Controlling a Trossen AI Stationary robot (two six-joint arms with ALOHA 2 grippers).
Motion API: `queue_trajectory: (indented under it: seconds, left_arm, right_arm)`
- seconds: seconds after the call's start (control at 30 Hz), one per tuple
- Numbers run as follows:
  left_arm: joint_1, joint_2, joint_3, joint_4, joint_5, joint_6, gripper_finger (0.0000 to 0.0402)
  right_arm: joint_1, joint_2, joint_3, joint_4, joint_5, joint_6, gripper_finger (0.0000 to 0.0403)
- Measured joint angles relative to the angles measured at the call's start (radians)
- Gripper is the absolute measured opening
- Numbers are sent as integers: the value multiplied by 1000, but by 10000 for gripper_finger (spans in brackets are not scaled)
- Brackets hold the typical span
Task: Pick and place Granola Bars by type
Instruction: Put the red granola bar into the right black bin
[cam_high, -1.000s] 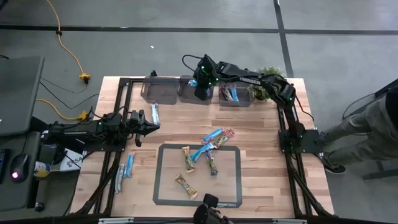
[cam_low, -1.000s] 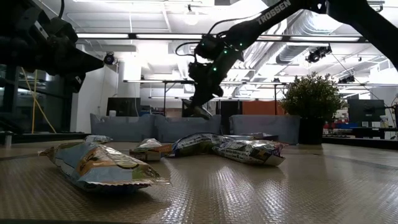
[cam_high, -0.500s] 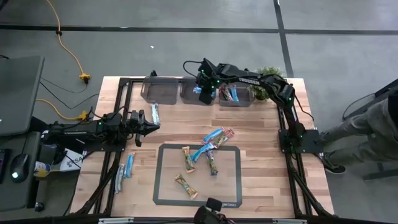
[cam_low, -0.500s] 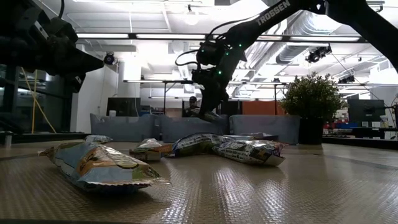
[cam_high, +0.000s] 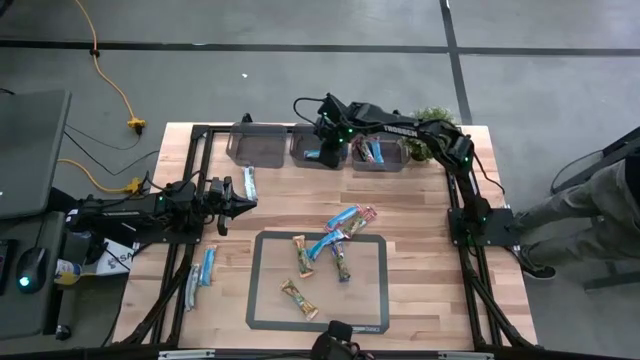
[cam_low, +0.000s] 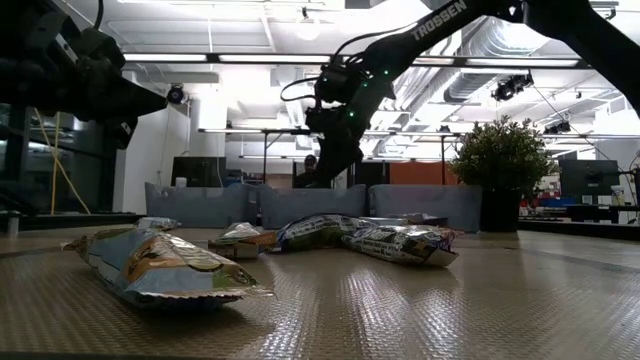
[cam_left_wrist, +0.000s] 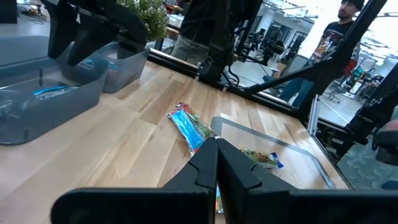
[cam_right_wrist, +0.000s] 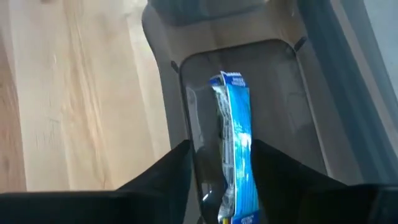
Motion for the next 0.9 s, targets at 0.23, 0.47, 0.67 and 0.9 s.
queue_trajectory:
  seconds: [0.23,0.47,0.67,0.9]
  left_arm:
    - [0,0,0,0,0,0,0]
    - [0,0,0,0,0,0,0]
    - [0,0,0,0,0,0,0]
    - [0,0,0,0,0,0,0]
  right_arm:
    - [54,-42,0,48,-16,-69,186]
    - [91,-136,0,93,-3,-19,188]
    - [102,-212,0,110,-315,85,188]
    - [156,-268,0,39,-683,143,188]
